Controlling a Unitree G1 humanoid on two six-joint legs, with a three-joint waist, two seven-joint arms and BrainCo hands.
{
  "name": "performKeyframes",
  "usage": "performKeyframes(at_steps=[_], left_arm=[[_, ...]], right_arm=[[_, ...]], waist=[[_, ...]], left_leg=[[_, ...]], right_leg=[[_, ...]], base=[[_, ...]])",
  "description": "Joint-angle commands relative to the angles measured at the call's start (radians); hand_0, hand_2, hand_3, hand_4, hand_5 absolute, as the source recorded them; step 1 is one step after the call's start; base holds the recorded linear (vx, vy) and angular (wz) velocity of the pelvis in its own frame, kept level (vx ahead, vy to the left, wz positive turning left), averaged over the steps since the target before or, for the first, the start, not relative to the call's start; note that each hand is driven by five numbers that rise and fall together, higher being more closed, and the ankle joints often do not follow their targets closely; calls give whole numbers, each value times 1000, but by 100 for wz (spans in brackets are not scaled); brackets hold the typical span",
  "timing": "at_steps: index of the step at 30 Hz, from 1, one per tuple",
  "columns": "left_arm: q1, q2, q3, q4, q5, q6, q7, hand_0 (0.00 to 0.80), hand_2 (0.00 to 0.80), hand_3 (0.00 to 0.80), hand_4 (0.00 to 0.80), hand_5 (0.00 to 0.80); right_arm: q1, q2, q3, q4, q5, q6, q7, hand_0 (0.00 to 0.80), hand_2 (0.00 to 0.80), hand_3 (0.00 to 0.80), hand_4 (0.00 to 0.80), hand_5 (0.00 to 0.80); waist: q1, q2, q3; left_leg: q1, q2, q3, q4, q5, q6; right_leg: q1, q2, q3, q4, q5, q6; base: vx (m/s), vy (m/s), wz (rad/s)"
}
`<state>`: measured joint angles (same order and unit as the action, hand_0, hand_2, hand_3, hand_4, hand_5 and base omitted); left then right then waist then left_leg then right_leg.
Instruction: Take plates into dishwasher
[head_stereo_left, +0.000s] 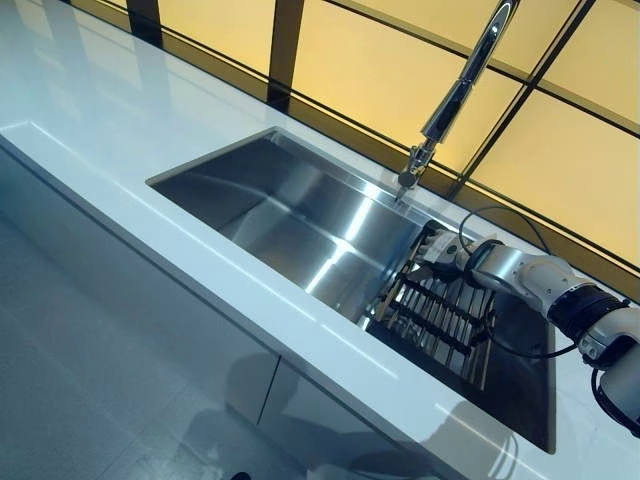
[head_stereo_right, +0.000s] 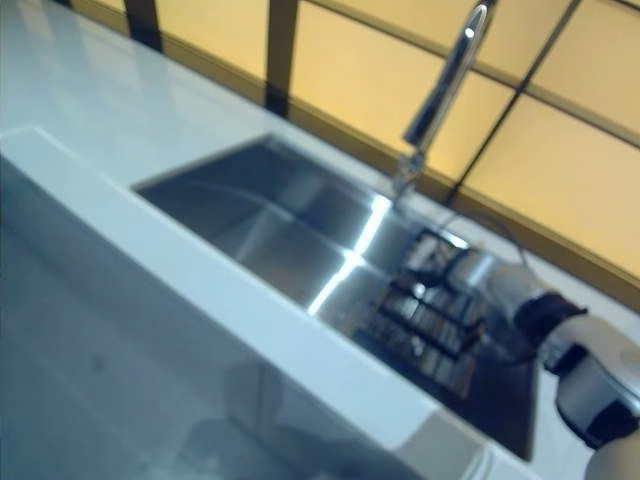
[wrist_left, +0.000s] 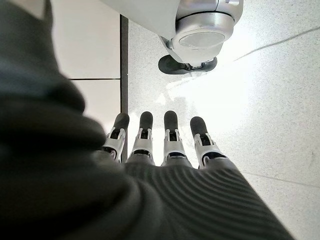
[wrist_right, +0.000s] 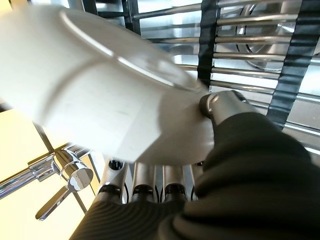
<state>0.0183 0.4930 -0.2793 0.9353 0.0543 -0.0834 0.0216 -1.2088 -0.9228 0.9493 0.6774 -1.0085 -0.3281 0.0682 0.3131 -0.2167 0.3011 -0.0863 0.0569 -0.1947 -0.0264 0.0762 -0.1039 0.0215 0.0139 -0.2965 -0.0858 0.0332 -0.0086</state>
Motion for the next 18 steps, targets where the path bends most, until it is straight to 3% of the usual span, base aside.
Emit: performKeyframes(at_steps=[1,18], left_arm=[[-13,12,-10,2,-22,-23,4,0,0,0,0,0],[-3,7,-9,-18,-15,-11,-1,0,0,0,0,0]], right_arm=[[-48,-83,-27,-6,-6,62,-35,800,800,800,800,800],[-39,-120,-40,-22,8,72,-22,800,800,800,800,800]], waist=[[-1,-6,-19],[-21,-7,-37]], left_leg=[[-21,6,10,-3,-16,48],[-11,0,17,-11,-18,56]], right_leg=[[12,-10,3,39,-16,45],[10,-17,11,37,-13,51]], base=[[0,0,0],[0,2,0]])
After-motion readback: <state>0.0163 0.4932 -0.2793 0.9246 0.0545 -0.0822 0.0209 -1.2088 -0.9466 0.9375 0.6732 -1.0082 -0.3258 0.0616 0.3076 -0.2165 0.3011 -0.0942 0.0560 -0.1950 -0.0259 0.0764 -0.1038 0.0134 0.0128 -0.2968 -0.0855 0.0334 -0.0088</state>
